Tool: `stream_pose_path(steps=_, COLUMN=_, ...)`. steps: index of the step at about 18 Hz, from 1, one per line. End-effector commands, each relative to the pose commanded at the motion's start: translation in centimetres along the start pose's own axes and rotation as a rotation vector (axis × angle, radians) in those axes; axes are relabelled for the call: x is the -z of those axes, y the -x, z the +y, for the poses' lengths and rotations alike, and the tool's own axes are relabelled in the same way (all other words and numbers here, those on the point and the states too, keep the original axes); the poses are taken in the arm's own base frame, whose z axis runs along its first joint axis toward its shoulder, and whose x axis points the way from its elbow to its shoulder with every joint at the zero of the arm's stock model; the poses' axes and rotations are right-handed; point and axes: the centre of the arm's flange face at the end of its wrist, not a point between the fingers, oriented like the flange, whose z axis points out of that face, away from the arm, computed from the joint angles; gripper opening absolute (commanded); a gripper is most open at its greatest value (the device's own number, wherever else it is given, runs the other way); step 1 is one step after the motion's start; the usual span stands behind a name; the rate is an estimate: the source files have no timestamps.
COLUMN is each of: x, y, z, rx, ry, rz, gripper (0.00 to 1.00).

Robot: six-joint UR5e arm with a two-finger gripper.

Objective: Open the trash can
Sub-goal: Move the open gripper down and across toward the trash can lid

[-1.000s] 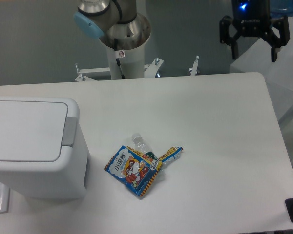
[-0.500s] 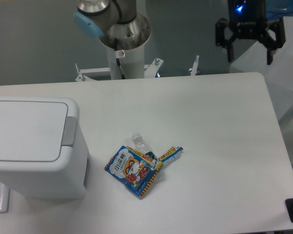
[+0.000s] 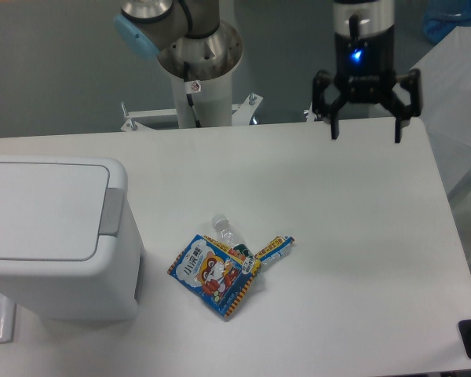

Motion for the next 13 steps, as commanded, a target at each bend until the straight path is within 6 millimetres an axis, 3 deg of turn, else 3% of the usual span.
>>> stream_pose_path(steps=3, x=-0.8, y=-1.3, z=-1.4, rx=0.073, ry=-0.082, rz=0.108, gripper=1.00)
stream_pose_path(steps=8, x=-0.3, y=-3.3, z=-3.5, rx=0.252, ry=-0.265, rz=0.369, gripper=1.00)
stream_pose_path(steps=11, x=0.1, y=-4.3, z=-4.2, rx=0.391, ry=-0.290, rz=0.477, gripper=1.00)
stream_pose_path(steps=13, x=0.0, y=-6.0, z=-5.1, rx=0.376, ry=-0.288, rz=0.504, gripper=1.00)
